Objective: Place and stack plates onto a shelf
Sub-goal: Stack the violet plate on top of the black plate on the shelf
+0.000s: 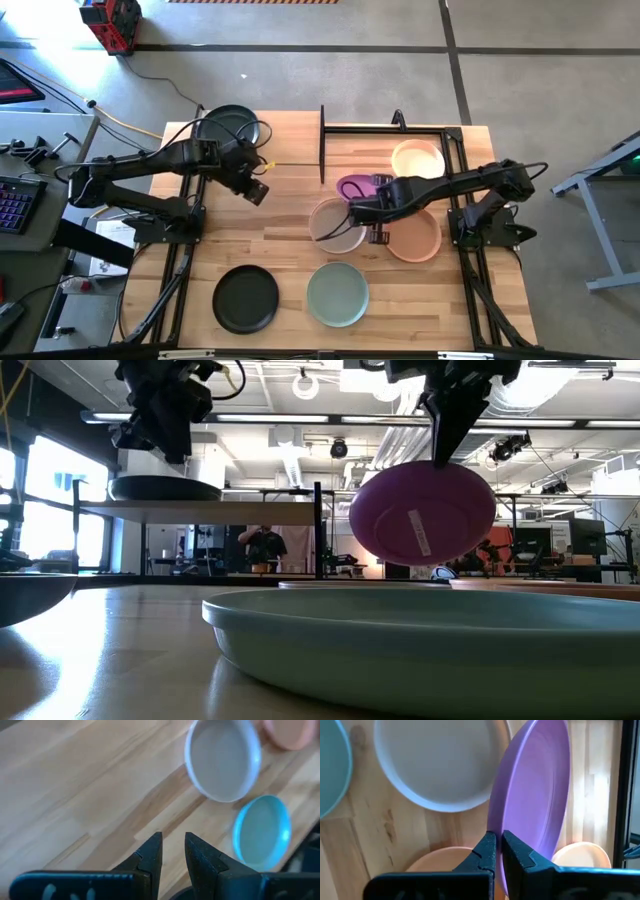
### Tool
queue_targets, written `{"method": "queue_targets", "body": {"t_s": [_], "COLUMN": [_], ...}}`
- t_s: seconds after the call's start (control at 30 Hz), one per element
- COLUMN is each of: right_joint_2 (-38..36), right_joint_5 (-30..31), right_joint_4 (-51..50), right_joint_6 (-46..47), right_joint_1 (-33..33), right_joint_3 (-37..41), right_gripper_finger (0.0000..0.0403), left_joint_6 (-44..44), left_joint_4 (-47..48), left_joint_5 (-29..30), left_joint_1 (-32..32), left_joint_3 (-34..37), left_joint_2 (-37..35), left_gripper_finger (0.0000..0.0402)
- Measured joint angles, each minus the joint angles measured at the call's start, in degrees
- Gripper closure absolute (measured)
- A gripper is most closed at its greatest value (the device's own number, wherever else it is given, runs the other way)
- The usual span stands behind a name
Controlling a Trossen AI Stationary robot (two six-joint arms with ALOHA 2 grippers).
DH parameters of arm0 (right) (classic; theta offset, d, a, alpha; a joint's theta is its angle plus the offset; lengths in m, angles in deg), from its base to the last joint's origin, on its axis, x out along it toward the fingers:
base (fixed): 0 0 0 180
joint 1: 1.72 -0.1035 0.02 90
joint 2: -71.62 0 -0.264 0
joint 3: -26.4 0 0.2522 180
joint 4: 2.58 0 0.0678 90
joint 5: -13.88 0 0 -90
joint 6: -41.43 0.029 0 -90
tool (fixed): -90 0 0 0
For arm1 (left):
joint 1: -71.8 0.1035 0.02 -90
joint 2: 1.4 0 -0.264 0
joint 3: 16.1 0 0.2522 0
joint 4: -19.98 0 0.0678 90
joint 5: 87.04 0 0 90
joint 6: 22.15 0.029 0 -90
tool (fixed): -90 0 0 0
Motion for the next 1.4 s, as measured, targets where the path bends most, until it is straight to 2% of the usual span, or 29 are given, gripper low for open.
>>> {"method": "queue_targets", "body": {"t_s": [0.3,0.47,0.6,0.87,1.1,1.4], "right_joint_2": [0.0,0.0,0.0,0.2,0.2,0.3], "right_joint_5": [0.0,0.0,0.0,0.0,0.0,0.1], "right_joint_4": [0.6,3.5,6.7,10.0,12.6,17.9], "right_joint_6": [-2.7,-5.5,-7.9,-12.4,-17.2,-26.1], "right_joint_1": [-4.3,-6.6,-8.2,-10.9,-11.5,-11.3], "right_joint_3": [0.0,0.0,0.0,-5.6,-9.5,-9.5], "right_gripper_finger": [0.0403,0.0403,0.0403,0.0403,0.0403,0.0403], "left_joint_6": [-4.6,-8.5,-11.0,-15.0,-18.7,-26.1], "left_joint_4": [-4.4,-4.3,-4.2,-3.9,-3.9,-4.1], "left_joint_5": [-3.6,-3.8,-6.4,-8.3,-10.6,-13.6], "left_joint_1": [1.6,2.6,2.8,2.6,2.1,1.8], "left_joint_3": [0.0,0.0,0.0,0.0,0.0,0.0], "left_joint_2": [0.0,0.0,0.0,0.0,0.0,0.0], "left_gripper_finger": [0.033,0.033,0.033,0.033,0.033,0.033]}}
